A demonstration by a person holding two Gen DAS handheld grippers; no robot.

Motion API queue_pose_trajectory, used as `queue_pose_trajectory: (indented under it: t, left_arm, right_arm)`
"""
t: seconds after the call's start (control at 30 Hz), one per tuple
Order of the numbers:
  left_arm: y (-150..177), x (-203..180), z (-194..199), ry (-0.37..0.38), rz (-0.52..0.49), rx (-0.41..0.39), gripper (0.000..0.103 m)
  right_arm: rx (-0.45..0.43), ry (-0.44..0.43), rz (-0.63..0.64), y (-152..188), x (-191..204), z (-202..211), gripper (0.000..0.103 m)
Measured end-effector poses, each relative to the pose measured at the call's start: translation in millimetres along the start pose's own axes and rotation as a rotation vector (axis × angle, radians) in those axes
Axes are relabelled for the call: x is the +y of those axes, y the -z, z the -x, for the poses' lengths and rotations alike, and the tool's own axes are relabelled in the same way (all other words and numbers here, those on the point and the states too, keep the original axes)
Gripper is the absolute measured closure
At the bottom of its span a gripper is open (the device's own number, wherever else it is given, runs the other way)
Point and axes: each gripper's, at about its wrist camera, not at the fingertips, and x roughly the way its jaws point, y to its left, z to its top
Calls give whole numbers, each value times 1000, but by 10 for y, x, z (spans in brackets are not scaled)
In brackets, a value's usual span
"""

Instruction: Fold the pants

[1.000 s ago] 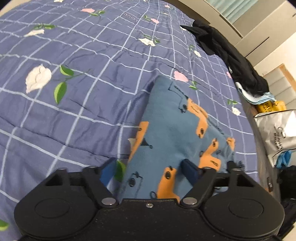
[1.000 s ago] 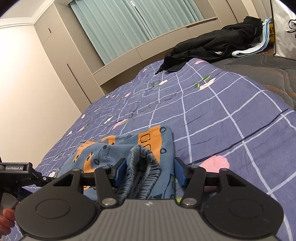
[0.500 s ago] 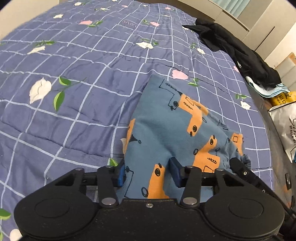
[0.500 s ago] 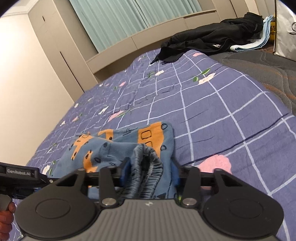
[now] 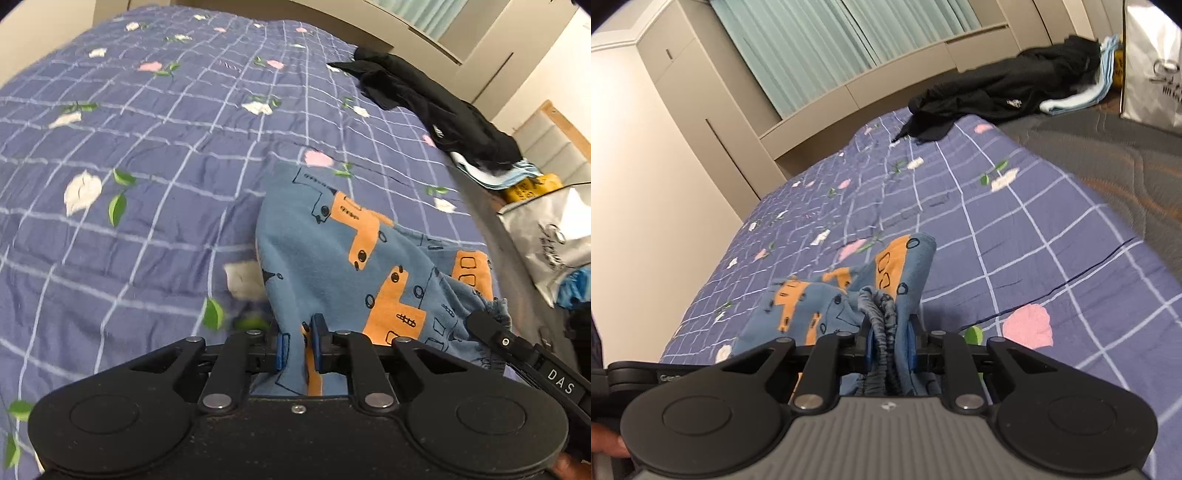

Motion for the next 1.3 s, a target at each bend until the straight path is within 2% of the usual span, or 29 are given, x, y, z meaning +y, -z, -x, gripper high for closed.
queue_pose_trajectory:
  t: [0.2,0.47,0.6,0.9,1.03,1.3]
  left_arm:
    - [321,221,295,71,27,24,88]
    - [523,632,693,84,47,6,89]
    - [469,889,837,62,74,-14,89]
    - [238,1493,1185,-29,143,-145,89]
    - [165,1715,1242,-62,167,-196,89]
    - [340,1951,1131,-106,203,-174,89]
  right_arm:
    - [33,3,33,183,175,352,84]
    - [53,-42,85,463,571,548,84]
    - [78,-84,158,483,893,420,84]
    - [112,-198,248,537,1655,-57,84]
    - [105,-197,298,631,1950,-201,84]
    - [155,-167,343,853,2126,-456,84]
